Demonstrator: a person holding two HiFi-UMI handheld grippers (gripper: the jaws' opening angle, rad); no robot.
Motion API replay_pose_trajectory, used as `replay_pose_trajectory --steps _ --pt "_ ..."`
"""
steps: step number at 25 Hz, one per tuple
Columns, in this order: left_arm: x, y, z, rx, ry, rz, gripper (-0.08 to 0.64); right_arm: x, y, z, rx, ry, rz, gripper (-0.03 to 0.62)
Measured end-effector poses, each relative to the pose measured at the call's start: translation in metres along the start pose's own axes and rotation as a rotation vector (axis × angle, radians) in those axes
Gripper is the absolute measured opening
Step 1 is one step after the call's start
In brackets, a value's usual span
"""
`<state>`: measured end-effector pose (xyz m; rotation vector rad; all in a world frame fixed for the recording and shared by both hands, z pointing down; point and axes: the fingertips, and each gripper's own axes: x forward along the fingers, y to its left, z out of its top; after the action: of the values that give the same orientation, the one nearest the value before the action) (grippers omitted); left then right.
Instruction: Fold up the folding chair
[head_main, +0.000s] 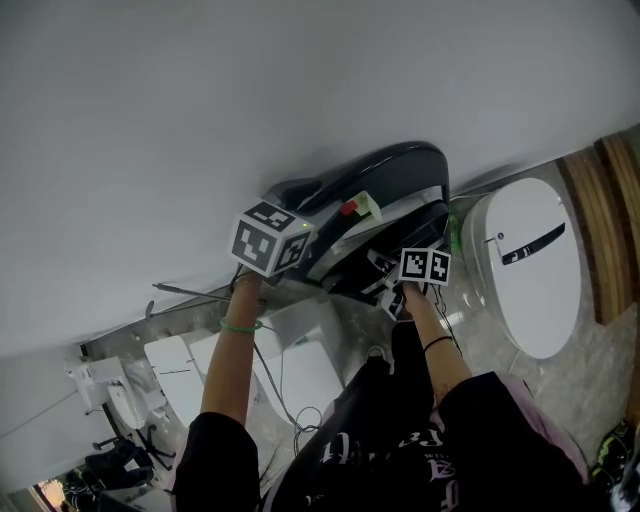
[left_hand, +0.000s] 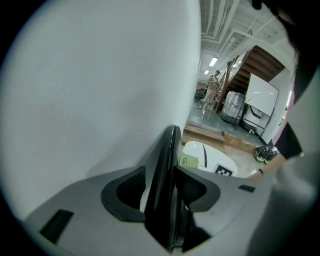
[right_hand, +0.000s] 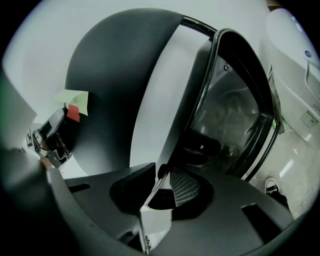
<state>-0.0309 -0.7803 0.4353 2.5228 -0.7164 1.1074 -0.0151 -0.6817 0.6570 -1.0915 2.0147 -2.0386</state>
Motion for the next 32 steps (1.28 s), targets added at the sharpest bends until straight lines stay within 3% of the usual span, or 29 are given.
replay_pose_trajectory --steps 7,11,17,22,25,28,32 --pt "-0.012 0.006 0.003 -0.012 -0.023 0.075 0.189 -0.024 -0.005 -0.001 -0.023 -0.005 -0.048 0.086" --pt "-0.043 0.009 0.017 -0.090 -0.093 0.089 0.187 -0.047 0.000 0.002 -0.022 -0.045 -0.047 0.086" --pt "-0.087 -0.014 0.017 -0.204 -0.200 0.069 0.136 -0.064 0.031 -0.012 -0.131 -0.046 -0.046 0.086" --pt "-0.112 -0.041 -0.011 -0.242 -0.223 0.110 0.040 -0.080 0.061 -0.029 -0.226 -0.057 -0.039 0.086" --pt "-0.127 -0.064 -0.034 -0.305 -0.264 0.093 0.008 -0.095 0.078 -0.045 -0.264 -0.096 -0.040 0.083" --pt "-0.141 -0.090 -0.060 -0.355 -0.302 0.064 0.003 -0.112 0.093 -0.067 -0.299 -0.128 -0.046 0.069" --pt "-0.153 -0.131 -0.102 -0.361 -0.294 0.022 0.003 -0.137 0.117 -0.100 -0.310 -0.192 -0.027 0.057"
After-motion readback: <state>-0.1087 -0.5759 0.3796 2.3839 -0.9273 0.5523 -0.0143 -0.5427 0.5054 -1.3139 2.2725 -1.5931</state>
